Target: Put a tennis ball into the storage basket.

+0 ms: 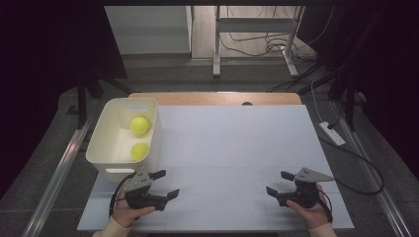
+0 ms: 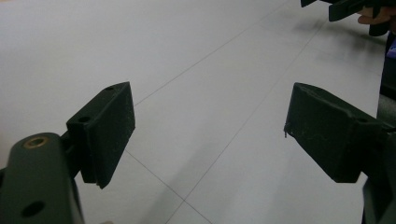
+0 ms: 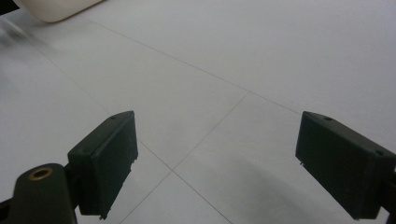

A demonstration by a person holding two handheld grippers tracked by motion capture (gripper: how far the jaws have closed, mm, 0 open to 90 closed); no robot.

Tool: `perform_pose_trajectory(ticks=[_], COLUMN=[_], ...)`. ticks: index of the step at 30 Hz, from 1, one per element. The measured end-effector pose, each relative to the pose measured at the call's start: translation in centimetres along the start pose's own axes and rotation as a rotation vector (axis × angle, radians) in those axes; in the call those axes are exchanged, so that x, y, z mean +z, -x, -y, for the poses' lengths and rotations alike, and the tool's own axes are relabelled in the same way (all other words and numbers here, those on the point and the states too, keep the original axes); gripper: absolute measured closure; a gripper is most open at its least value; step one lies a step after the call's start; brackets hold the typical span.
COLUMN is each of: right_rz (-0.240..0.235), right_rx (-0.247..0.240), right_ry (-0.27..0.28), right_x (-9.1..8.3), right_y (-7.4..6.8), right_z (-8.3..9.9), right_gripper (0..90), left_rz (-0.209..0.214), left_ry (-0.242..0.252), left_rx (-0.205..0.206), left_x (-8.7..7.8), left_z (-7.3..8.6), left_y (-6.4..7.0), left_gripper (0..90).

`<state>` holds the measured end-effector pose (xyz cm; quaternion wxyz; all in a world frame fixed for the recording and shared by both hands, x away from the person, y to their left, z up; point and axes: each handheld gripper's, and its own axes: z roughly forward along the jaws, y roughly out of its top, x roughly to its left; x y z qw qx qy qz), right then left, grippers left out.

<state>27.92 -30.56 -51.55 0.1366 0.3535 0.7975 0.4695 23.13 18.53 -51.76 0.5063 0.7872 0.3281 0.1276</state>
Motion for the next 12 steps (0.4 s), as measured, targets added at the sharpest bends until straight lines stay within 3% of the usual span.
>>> perform_pose_trajectory(ticks=[12], right_rz=[-0.003], right_rx=[-0.002], right_ry=[0.000], right_x=[0.00], right_y=[0.02], right_z=[0.05], right_gripper=[12.7], left_rz=[0.000], left_ry=[0.003], left_rx=[-0.001], left_x=[0.01], left_z=[-0.06], left_y=[-0.03], left_gripper=[16.6])
